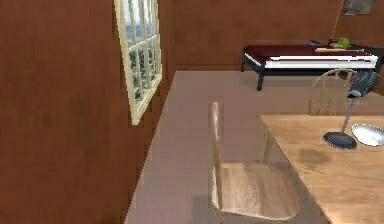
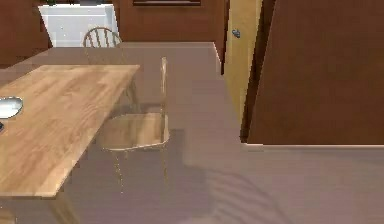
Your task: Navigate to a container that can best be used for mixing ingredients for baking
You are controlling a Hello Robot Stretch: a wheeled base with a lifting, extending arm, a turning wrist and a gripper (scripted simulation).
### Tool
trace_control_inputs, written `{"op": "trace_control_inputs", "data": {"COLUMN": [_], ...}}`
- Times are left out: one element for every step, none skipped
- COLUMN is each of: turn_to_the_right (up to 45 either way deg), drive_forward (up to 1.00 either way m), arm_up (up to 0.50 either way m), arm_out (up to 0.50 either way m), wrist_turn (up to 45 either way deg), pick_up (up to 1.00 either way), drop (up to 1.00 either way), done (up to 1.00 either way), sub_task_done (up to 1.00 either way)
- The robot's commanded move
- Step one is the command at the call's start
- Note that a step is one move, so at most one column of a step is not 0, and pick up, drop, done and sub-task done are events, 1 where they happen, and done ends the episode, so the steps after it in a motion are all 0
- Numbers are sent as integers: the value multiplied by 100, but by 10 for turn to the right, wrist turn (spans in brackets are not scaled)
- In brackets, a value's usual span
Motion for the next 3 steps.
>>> {"op": "trace_control_inputs", "data": {"turn_to_the_right": [0,-180,-30], "drive_forward": [55,0,0], "arm_up": [0,0,0], "arm_out": [0,0,0], "wrist_turn": [0,0,0], "pick_up": [0,0,0], "drop": [0,0,0], "done": [0,0,0], "sub_task_done": [0,0,0]}}
